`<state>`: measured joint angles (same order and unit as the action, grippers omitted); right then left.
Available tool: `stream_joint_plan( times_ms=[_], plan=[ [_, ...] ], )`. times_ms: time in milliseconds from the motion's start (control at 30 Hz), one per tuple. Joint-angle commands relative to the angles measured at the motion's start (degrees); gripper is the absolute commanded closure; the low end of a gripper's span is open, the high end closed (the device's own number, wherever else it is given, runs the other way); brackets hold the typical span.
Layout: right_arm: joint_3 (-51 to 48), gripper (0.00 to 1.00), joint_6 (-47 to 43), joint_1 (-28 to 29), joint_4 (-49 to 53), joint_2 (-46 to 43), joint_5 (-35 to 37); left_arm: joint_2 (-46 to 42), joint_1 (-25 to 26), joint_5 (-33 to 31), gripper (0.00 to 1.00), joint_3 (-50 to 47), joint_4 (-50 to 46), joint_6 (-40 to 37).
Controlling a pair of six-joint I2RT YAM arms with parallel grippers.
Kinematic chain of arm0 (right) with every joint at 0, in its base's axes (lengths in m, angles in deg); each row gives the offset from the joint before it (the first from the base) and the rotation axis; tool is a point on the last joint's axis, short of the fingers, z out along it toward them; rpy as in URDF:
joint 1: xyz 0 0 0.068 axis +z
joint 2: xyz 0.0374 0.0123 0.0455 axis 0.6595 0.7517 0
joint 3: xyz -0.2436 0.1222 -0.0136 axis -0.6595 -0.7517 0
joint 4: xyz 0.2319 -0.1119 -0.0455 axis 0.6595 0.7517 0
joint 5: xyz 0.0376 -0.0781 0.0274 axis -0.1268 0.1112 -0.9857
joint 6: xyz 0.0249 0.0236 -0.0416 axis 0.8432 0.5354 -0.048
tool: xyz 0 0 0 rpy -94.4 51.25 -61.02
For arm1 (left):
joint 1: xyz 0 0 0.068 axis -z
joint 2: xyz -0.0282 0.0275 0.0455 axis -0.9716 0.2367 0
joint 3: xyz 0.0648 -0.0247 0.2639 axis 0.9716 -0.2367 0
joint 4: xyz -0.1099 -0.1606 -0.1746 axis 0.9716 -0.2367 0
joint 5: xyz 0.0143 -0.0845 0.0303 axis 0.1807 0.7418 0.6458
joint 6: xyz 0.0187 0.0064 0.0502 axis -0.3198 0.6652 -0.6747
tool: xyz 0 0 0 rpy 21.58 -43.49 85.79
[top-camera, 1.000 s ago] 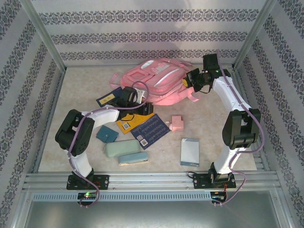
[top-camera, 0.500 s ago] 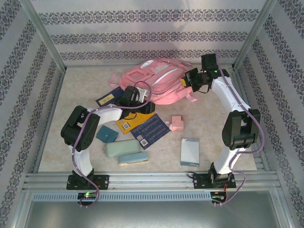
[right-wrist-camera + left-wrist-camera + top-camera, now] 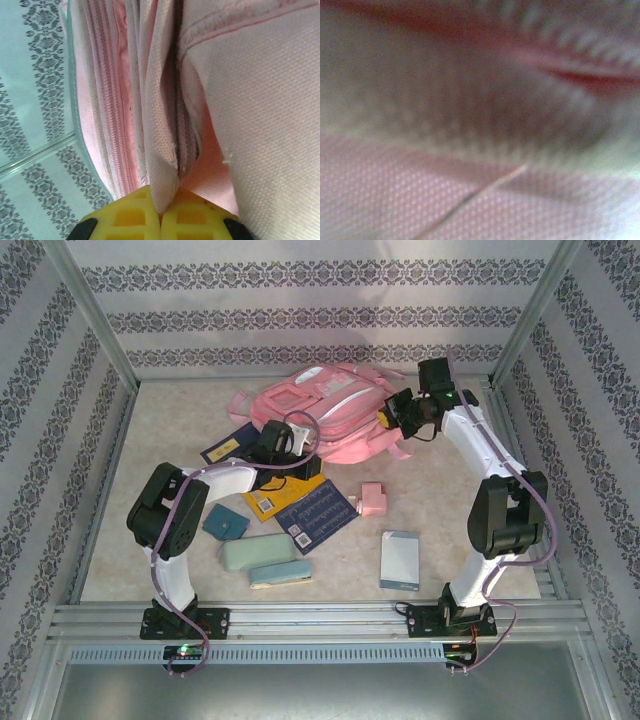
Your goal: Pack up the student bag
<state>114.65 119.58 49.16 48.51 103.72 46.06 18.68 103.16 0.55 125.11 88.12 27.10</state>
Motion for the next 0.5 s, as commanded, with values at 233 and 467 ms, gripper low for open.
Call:
stream_joint_plan(
  times_ms=[233, 467],
  plan=[
    [-4.82, 1.0, 0.21, 4.07, -2.78, -5.38, 7.02, -5.77, 0.73, 1.76, 0.97, 1.06, -3.46, 5.4],
    [-6.74, 1.0, 1.6, 5.14, -2.77, -7.07, 11.52, -6.44, 3.57, 2.2, 0.95, 3.66, -7.41, 7.6]
  ],
)
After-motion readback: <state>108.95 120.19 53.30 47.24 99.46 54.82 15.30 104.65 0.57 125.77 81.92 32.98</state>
